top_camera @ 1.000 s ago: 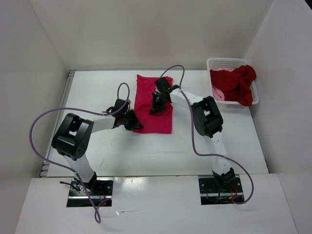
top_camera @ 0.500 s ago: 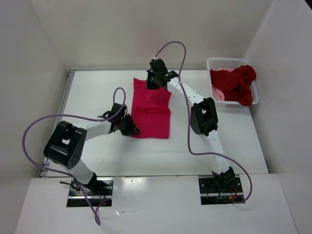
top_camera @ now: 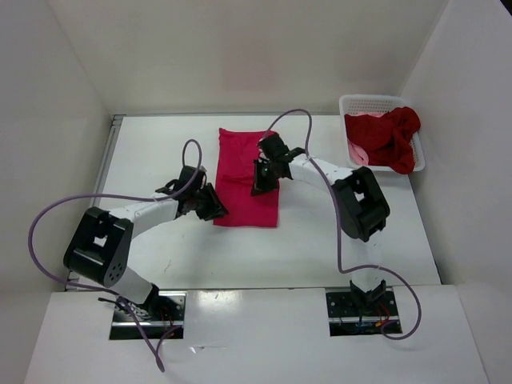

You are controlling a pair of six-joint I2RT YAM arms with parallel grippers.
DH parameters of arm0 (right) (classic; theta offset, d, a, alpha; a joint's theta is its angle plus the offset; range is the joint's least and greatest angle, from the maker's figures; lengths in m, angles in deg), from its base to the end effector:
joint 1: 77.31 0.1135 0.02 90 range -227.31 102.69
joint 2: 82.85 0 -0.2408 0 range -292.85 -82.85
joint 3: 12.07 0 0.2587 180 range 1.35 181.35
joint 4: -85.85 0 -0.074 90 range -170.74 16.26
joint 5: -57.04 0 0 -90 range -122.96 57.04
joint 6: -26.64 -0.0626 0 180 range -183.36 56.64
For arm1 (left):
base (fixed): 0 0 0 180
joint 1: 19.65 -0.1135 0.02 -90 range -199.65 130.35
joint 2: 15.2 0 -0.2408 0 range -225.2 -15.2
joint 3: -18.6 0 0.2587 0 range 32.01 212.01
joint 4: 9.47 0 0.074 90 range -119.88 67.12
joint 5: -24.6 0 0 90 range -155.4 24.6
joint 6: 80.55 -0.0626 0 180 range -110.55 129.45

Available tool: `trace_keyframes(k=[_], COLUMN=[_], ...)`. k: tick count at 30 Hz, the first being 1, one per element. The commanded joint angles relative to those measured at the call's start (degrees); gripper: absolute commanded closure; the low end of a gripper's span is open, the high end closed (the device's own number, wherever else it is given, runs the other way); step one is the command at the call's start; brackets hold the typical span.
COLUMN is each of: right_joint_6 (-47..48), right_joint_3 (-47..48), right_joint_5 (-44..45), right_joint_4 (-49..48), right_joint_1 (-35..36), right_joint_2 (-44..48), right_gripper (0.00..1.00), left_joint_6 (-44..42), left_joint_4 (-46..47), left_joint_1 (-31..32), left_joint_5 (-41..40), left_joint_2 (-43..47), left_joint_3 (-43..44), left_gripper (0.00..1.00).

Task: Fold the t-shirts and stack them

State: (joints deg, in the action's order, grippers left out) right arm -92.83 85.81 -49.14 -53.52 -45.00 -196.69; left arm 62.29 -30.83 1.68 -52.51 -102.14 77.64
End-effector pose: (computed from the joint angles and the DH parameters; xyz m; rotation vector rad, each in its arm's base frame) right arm 0.3625 0.2499 0.1507 -0.1812 2.6832 0.7417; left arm 0.2966 -0.1308 0.1306 -0.5979 2.5190 -0.8122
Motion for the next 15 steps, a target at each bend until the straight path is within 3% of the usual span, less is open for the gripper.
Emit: trace_keyframes(k=[1,6,9,15], right_joint_6=[-0.32,-0.32,1.87,2.58], right_joint_3=[1.75,11.14,17.03,23.81], right_joint_5=[-0.61,2.90,7.55,8.36], right_joint_4=[-4.28,-3.67,-1.83,-1.13], right_joint_1=[0.64,-1.38,-2.08,-3.31], right_joint_2=[-2.95,-12.34,-15.61,-18.16], right_gripper=[1.00,1.00,1.00,1.00], left_joint_6=[-0.71,-2.30,-2.30,-2.30], left_joint_4=[2.14,1.62,1.62,0.39], left_joint_1=[0.30,0.30,0.30,0.30], left_joint_5=[-0.92,-0.93,-1.46,-3.30], left_joint_2=[-3.40,-9.47,-9.48,-6.76], left_joint_3=[0.08,0.78,0.25,-0.89], left_gripper=[0.66,0.66,0.66,0.65])
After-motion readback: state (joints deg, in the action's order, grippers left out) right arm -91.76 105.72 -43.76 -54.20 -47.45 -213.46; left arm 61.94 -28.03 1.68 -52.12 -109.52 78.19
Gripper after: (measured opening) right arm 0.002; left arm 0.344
